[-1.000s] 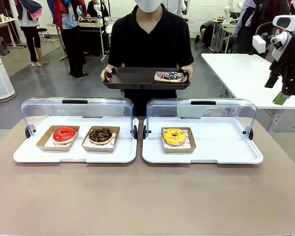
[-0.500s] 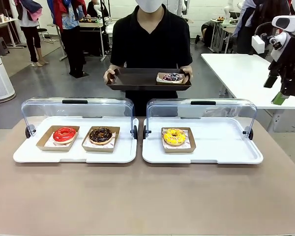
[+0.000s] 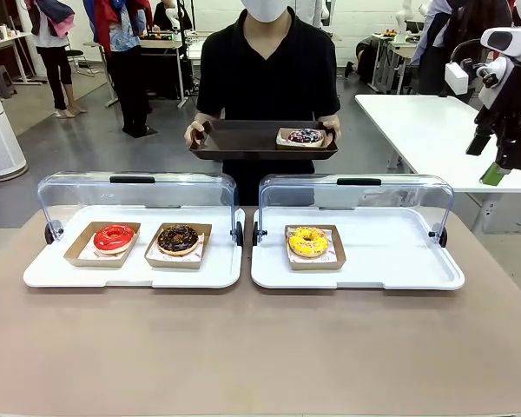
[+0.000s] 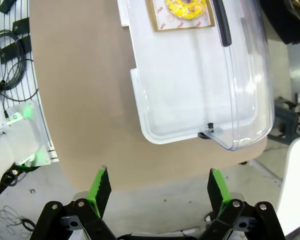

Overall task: Provide the desired donut to the person.
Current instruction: Pick up and lift the Paper togo box containing the Donut pointed at by the person.

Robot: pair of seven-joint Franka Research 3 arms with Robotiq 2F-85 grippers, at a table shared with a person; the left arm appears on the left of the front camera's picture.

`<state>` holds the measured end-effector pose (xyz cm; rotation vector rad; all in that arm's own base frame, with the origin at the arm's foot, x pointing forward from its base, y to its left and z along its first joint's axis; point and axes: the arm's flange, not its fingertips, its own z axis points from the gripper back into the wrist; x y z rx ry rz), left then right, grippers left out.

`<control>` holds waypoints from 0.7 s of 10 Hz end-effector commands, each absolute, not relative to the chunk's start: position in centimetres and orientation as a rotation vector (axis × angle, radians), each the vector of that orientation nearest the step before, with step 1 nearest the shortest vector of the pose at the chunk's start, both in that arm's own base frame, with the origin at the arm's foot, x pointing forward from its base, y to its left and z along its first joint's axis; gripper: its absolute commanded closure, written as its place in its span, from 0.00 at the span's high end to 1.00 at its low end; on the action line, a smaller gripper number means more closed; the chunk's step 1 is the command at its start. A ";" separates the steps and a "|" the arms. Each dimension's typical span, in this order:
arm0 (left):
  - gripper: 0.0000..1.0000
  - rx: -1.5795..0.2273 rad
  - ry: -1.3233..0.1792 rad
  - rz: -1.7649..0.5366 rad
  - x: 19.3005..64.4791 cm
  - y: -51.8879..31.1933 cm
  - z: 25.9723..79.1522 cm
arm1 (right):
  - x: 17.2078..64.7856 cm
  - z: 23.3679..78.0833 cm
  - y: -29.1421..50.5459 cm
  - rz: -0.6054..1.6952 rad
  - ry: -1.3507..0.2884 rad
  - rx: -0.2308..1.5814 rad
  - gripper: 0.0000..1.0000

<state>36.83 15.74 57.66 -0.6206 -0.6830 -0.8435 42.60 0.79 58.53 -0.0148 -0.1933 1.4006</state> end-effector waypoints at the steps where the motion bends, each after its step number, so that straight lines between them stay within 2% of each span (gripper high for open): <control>1: 1.00 -0.632 -0.696 -0.849 36.7 15.8 57.7 | 42.7 58.8 0.7 1.400 -0.183 -0.012 1.00; 4: 1.00 -0.632 -0.696 -0.849 36.7 15.8 57.7 | 42.6 58.5 0.8 1.401 -0.193 -0.015 1.00; 5: 1.00 -0.632 -0.696 -0.849 36.7 15.8 57.7 | 43.2 58.7 -2.0 1.408 -0.226 0.243 1.00; 7: 1.00 -0.632 -0.696 -0.849 36.7 15.8 57.7 | 43.9 57.2 -7.3 1.333 -0.332 0.531 1.00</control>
